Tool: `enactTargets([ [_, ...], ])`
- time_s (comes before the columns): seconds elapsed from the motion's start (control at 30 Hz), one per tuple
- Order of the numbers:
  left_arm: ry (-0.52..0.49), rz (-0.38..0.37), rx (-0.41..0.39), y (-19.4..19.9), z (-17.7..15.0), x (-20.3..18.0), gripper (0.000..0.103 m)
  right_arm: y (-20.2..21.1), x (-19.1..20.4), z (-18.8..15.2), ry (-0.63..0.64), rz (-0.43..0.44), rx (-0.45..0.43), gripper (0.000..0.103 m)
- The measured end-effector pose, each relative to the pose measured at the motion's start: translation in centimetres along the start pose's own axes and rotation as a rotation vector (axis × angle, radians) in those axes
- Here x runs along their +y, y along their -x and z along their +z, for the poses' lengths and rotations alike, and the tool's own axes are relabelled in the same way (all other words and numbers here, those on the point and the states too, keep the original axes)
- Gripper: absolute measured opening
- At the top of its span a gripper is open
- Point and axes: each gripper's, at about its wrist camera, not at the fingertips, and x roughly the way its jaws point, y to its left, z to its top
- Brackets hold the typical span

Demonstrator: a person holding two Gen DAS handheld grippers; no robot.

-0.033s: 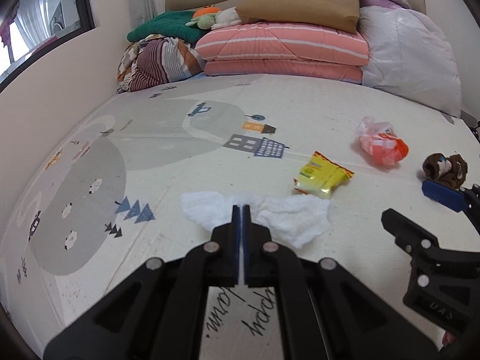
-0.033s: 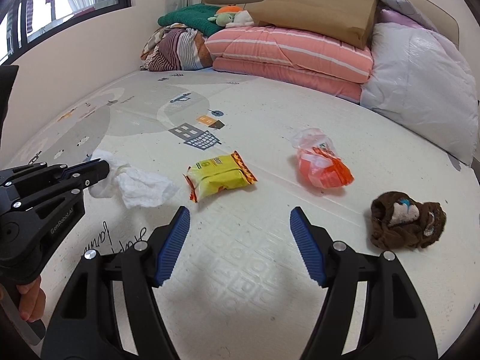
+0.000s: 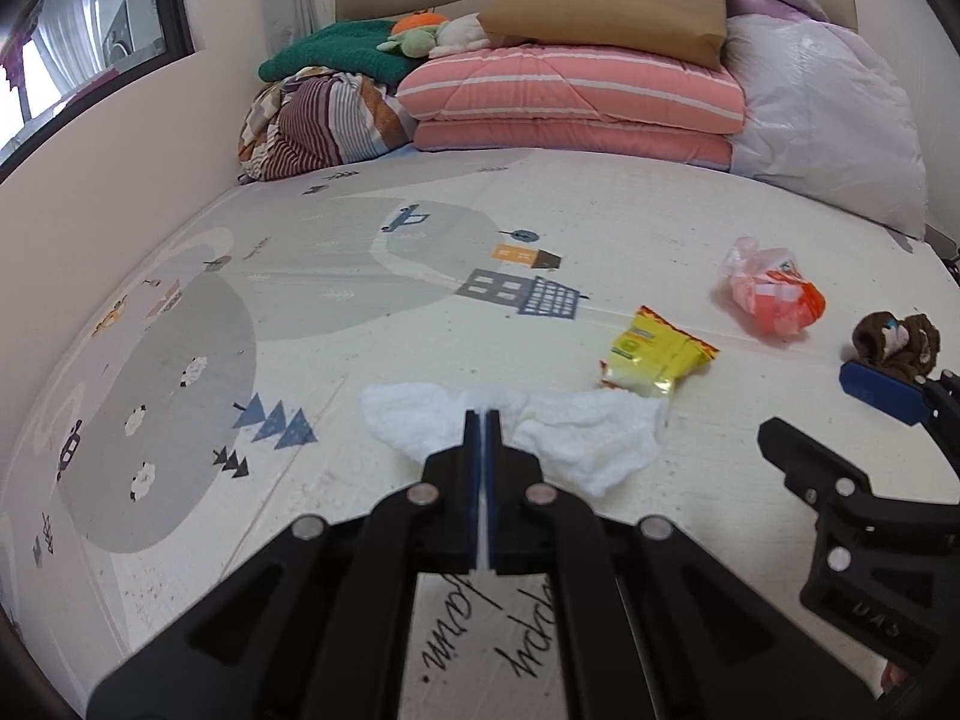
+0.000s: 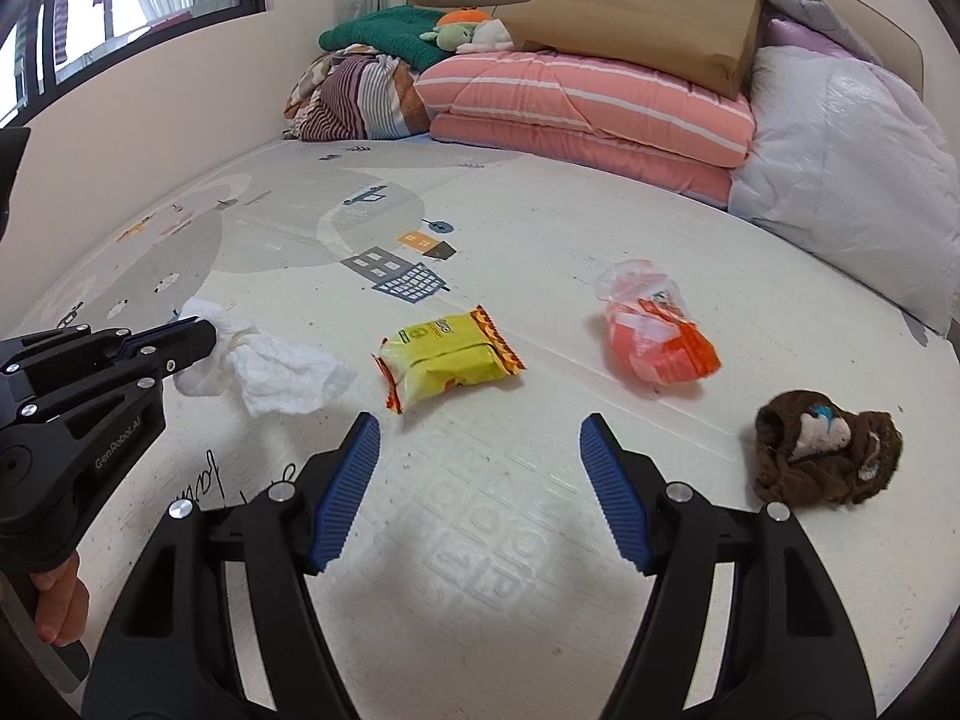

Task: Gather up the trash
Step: 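Grasp the white tissues with the left tool while the right tool grasps the yellow wrapper, then carry the white tissues and yellow wrapper over the grey bin with both tools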

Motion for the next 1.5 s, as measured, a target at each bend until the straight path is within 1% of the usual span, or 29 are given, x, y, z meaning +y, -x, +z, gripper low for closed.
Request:
enactTargets([
  [0.13, 0.017, 0.014, 0.016, -1.9, -0.1, 1.6, 0.002, -3.4, 1.0, 0.9, 0.000, 0.015, 0.024, 0.067],
  [0.33, 0.042, -0.004, 0.027, -4.0, -0.4, 2.7, 0.002, -7.6, 1.8, 1.7, 0.006, 0.010, 0.074, 0.067],
  [0.5, 0.043, -0.019, 0.035, -5.0, -0.9, 2.8, 0.002, -9.9, 1.9, 1.8, -0.008, -0.001, 0.109, 0.067],
  [0.57, 0.045, -0.021, 0.037, -5.2, -1.1, 2.9, 0.002, -10.3, 2.3, 1.7, 0.008, -0.019, 0.115, 0.067],
  [0.63, 0.046, -0.022, 0.037, -5.3, -1.3, 3.0, 0.002, -10.5, 2.8, 1.8, 0.031, -0.027, 0.111, 0.055],
  [0.73, 0.048, -0.023, 0.036, -5.3, -1.4, 3.0, 0.002, -10.4, 3.2, 2.0, 0.047, -0.031, 0.110, 0.049],
  [0.77, 0.049, -0.024, 0.036, -5.2, -1.4, 3.0, 0.002, -10.3, 3.4, 2.0, 0.053, -0.030, 0.108, 0.046],
  [0.8, 0.051, -0.026, 0.036, -5.2, -1.4, 3.0, 0.002, -10.2, 3.5, 2.0, 0.061, -0.027, 0.107, 0.038],
  [0.97, 0.056, -0.031, 0.034, -4.4, -1.5, 3.0, 0.002, -8.8, 3.6, 1.7, 0.068, -0.009, 0.087, 0.038],
  [1.1, 0.056, -0.034, 0.030, -3.1, -1.3, 2.7, 0.002, -6.6, 3.4, 1.3, 0.061, 0.010, 0.071, 0.038],
  [1.33, 0.043, -0.043, 0.007, 1.2, -1.0, 1.5, 0.002, -0.7, 2.2, 0.2, 0.036, 0.029, 0.038, 0.038],
  [1.5, 0.010, -0.059, -0.001, 5.1, -1.6, -1.1, 0.002, 4.9, 0.9, -1.0, 0.015, 0.029, 0.012, 0.038],
])
